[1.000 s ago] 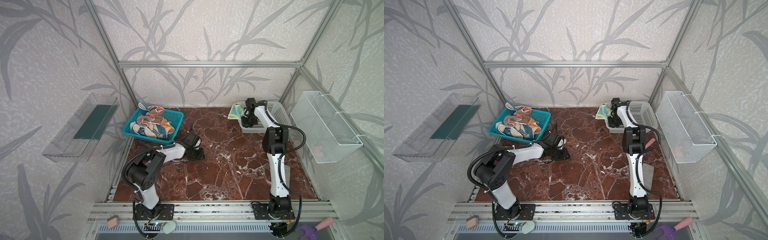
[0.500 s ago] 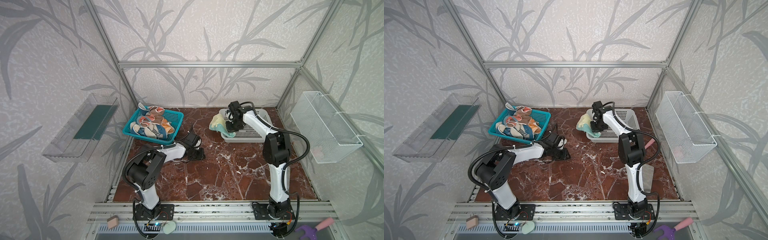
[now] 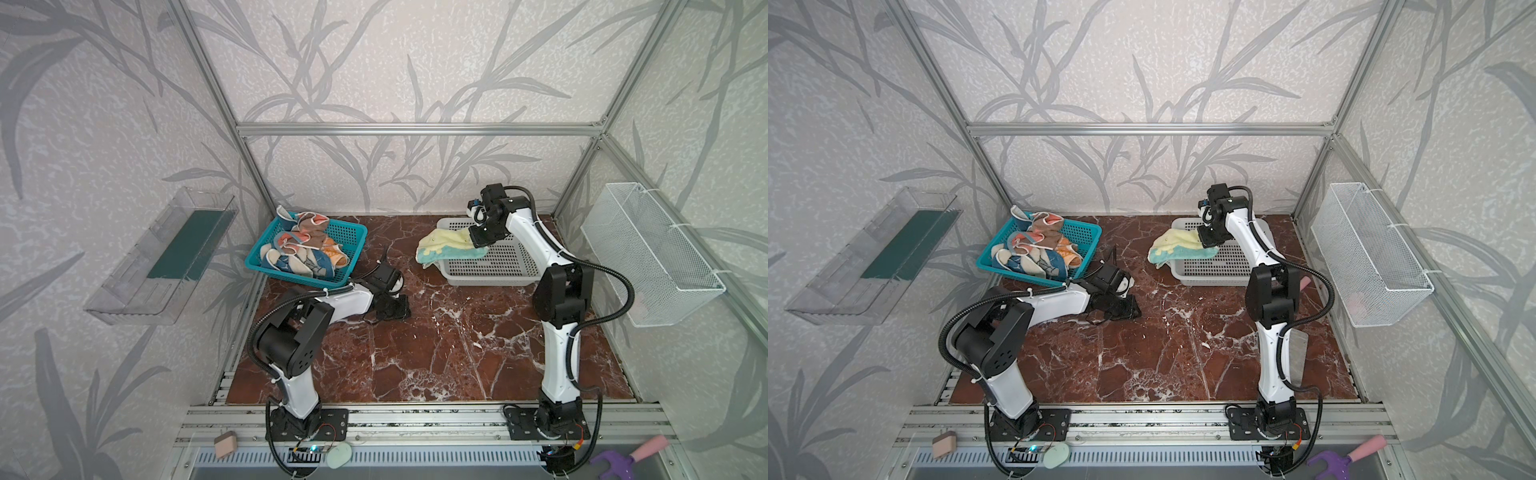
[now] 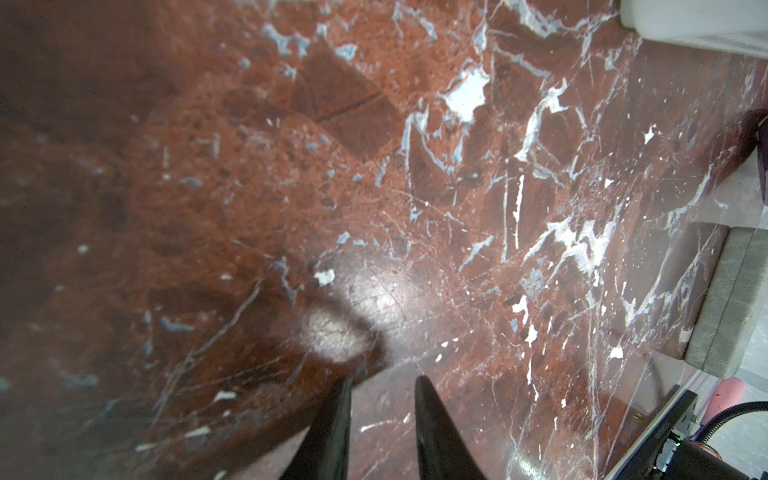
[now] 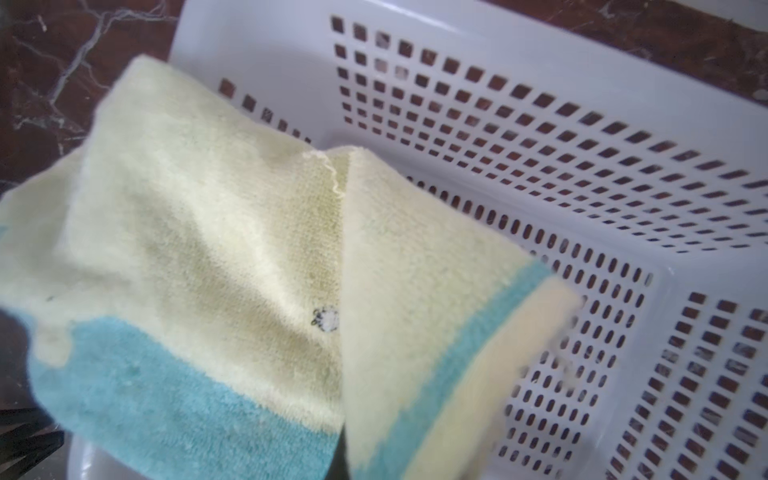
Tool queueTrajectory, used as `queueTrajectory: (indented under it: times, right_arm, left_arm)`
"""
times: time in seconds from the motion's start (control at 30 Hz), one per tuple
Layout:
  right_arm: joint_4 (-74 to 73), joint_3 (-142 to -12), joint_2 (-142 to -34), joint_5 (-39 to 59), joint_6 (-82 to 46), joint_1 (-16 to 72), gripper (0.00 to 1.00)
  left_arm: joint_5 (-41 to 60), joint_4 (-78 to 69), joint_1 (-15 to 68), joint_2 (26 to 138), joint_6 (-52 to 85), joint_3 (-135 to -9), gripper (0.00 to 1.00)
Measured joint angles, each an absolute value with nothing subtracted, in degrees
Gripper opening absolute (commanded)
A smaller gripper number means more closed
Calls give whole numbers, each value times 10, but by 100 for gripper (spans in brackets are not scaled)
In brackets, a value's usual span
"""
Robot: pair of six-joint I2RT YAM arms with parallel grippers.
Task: Fold and stack the towels
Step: 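Lower the folded towel into the white basket and open the right gripper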
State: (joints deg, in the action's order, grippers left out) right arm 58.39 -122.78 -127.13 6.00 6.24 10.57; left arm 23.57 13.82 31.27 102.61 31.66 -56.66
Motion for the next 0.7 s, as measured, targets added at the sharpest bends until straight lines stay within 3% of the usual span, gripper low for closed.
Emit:
queueTrajectory:
  times: [0.33, 0.7]
  right_arm:
    - [578, -1265, -1388, 58, 83, 27, 0]
    - [592, -1282, -1397, 18, 84, 7, 0]
  left_arm:
    - [233, 150, 313, 1030, 317, -573, 29]
    - [223, 174, 313, 1037, 316, -590, 29]
